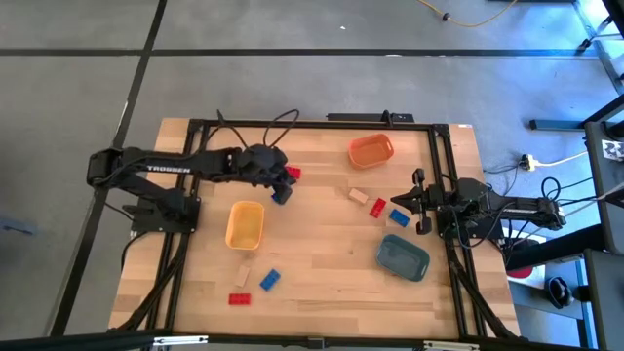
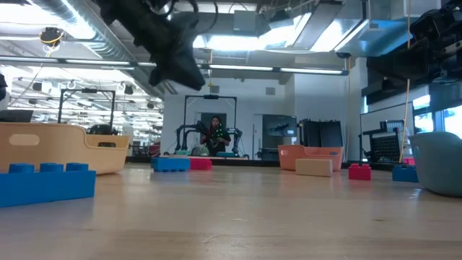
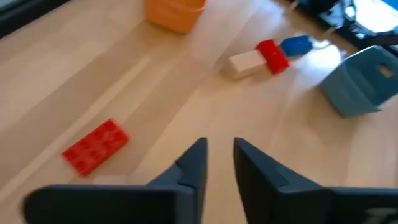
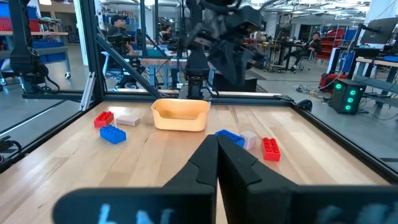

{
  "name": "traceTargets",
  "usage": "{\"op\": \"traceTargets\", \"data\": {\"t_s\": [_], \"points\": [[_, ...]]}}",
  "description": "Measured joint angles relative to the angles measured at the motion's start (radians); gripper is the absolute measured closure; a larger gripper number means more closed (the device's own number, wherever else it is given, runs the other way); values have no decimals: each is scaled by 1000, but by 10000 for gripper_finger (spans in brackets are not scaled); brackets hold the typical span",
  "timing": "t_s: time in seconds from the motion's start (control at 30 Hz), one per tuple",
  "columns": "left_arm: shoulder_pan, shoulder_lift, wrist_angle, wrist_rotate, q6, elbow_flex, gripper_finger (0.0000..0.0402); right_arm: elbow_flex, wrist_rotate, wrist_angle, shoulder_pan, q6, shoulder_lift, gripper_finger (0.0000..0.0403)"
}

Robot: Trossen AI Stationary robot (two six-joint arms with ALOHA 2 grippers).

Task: Sort & place blocks by color
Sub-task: Put the top left brown block into the yellow bin

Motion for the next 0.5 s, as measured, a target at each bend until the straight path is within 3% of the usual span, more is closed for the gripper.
{"op": "traceTargets", "data": {"t_s": [0.27,0.5], "points": [[74,24,-45,85,78,0,208,0,0,0,0,0,0,396],[102,150,-53,23,91,0,186,0,0,0,0,0,0,396]]}}
